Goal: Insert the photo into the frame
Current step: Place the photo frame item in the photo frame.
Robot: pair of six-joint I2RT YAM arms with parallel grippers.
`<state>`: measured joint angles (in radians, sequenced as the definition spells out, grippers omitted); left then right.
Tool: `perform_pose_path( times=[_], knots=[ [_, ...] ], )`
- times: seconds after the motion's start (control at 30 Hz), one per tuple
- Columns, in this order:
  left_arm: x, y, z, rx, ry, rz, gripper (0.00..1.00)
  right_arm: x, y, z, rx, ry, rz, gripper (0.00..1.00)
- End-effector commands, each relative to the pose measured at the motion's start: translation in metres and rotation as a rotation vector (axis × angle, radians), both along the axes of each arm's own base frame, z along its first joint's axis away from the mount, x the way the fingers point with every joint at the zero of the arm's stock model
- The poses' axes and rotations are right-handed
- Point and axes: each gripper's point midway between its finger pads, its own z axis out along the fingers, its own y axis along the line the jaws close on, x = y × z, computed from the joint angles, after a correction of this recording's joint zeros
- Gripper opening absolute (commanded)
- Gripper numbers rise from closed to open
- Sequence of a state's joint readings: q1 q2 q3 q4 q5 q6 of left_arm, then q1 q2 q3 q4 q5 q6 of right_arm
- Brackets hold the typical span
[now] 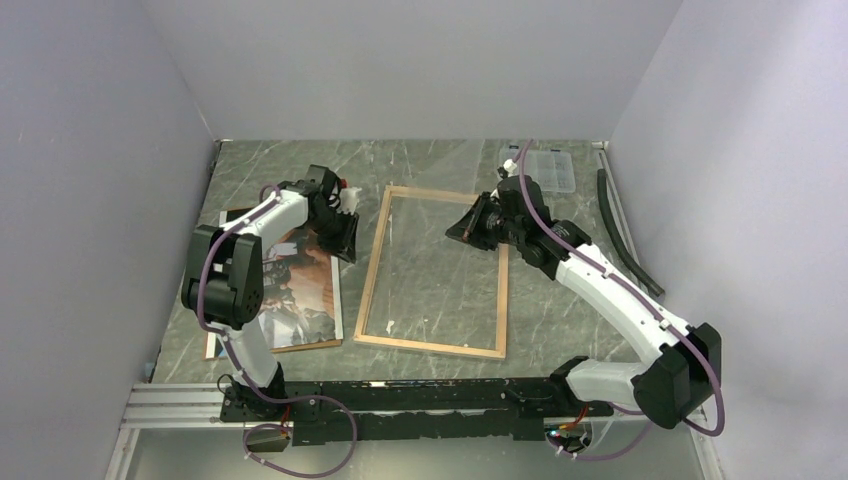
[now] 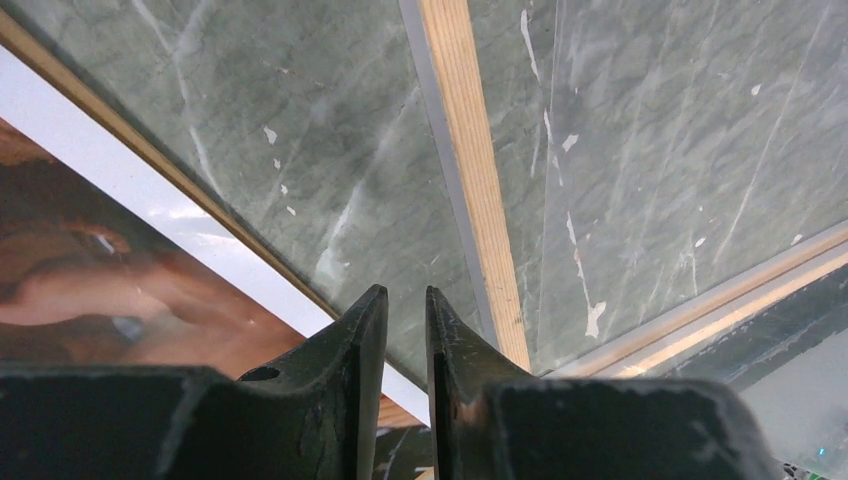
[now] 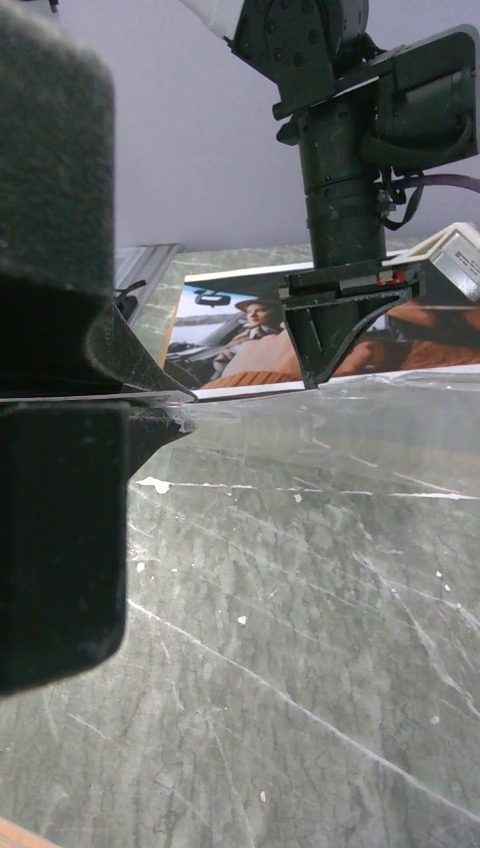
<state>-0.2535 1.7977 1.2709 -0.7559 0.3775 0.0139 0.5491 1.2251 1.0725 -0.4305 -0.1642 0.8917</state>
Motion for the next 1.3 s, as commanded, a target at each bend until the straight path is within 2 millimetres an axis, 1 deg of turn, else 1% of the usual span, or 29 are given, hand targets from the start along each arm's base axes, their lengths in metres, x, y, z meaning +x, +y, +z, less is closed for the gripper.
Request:
perform_pose_path(
  times=[0.0, 0.23, 0.43, 0.6, 0.7, 0.9, 1.07, 1.27],
  knots=[
    [-0.001, -0.012, -0.001, -0.045, -0.007, -0.018, 0.26, 0.012, 0.008, 0.025, 0.077, -0.105, -0.017, 0.00],
    [-0.007, -0.023, -0.016, -0.049, 0.012, -0.053, 0.21, 0.009, 0.009, 0.012, 0.092, -0.085, -0.016, 0.00],
    [-0.009, -0.027, -0.028, -0.044, 0.039, -0.063, 0.13, 0.008, 0.006, 0.002, 0.090, -0.068, -0.037, 0.00],
    [-0.011, -0.027, -0.038, -0.038, 0.065, -0.063, 0.06, 0.005, 0.010, -0.005, 0.122, -0.052, -0.028, 0.00],
    [-0.015, -0.027, -0.041, -0.042, 0.076, -0.068, 0.03, 0.005, 0.011, -0.003, 0.134, -0.053, -0.024, 0.00],
    [-0.021, -0.029, -0.040, -0.061, 0.092, -0.071, 0.03, 0.005, 0.012, 0.011, 0.165, -0.068, -0.032, 0.00],
    [-0.027, -0.029, -0.037, -0.072, 0.093, -0.074, 0.03, 0.003, 0.005, 0.020, 0.173, -0.090, -0.062, 0.00],
    [-0.027, -0.027, -0.039, -0.059, 0.096, -0.071, 0.03, 0.002, 0.005, 0.019, 0.174, -0.095, -0.060, 0.00]
  ],
)
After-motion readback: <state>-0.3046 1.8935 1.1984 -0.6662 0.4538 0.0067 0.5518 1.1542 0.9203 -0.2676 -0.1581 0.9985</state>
